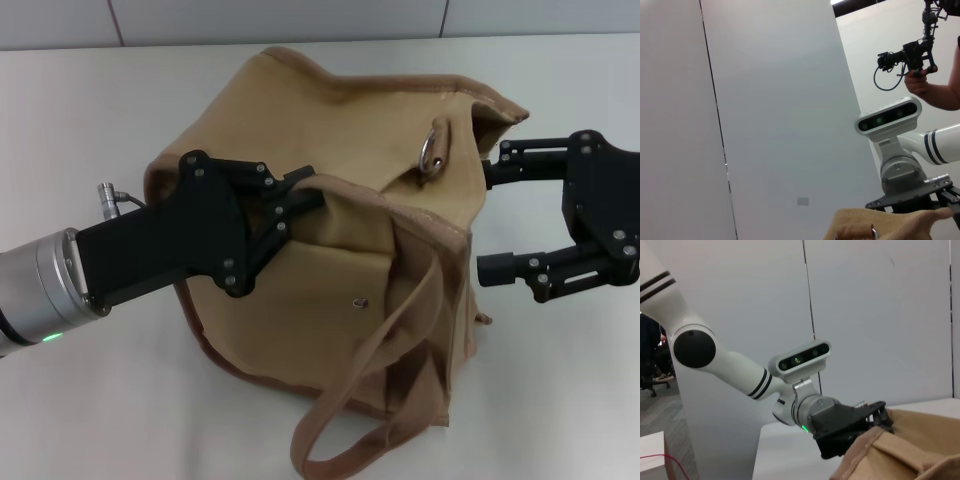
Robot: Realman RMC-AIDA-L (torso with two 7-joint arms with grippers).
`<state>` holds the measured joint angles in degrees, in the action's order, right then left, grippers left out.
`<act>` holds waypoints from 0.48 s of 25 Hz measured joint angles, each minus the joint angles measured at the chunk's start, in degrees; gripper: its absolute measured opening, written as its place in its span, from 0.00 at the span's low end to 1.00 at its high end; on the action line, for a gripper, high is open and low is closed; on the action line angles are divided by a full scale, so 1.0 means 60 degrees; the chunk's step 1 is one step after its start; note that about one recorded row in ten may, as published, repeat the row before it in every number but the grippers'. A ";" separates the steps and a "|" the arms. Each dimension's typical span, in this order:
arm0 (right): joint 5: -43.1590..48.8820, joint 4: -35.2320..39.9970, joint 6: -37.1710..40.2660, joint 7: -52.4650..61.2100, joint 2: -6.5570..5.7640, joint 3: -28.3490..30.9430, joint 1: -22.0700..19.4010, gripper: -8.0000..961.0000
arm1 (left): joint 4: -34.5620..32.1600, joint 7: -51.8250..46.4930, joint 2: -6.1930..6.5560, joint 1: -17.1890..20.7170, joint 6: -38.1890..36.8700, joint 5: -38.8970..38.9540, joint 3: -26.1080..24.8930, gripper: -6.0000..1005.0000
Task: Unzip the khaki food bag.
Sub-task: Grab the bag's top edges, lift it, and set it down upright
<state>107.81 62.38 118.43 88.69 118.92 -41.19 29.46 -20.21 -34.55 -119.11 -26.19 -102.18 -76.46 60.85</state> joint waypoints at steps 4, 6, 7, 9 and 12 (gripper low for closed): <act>0.0079 -0.0010 0.0045 0.0024 0.0000 -0.0005 -0.0088 0.77 | 0.0000 0.0001 0.0002 0.0006 0.0002 -0.0001 -0.0039 0.05; 0.0086 -0.0011 0.0071 0.0052 -0.0001 -0.0005 -0.0221 0.77 | 0.0001 0.0002 0.0003 0.0009 0.0006 -0.0001 -0.0055 0.05; 0.0086 -0.0011 0.0071 0.0052 -0.0001 -0.0005 -0.0221 0.77 | 0.0000 0.0002 0.0003 0.0009 0.0010 -0.0001 -0.0057 0.05; 0.0085 -0.0012 0.0079 0.0061 -0.0017 0.0006 -0.0315 0.77 | 0.0001 0.0002 0.0003 0.0008 0.0013 -0.0001 -0.0060 0.05; 0.0062 -0.0022 0.0086 0.0069 -0.0049 0.0047 -0.0469 0.77 | -0.0001 0.0002 0.0003 0.0005 0.0022 0.0051 -0.0063 0.05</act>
<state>108.18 62.25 118.95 89.10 118.62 -40.91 26.65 -20.21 -34.54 -119.08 -26.16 -102.05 -76.15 60.47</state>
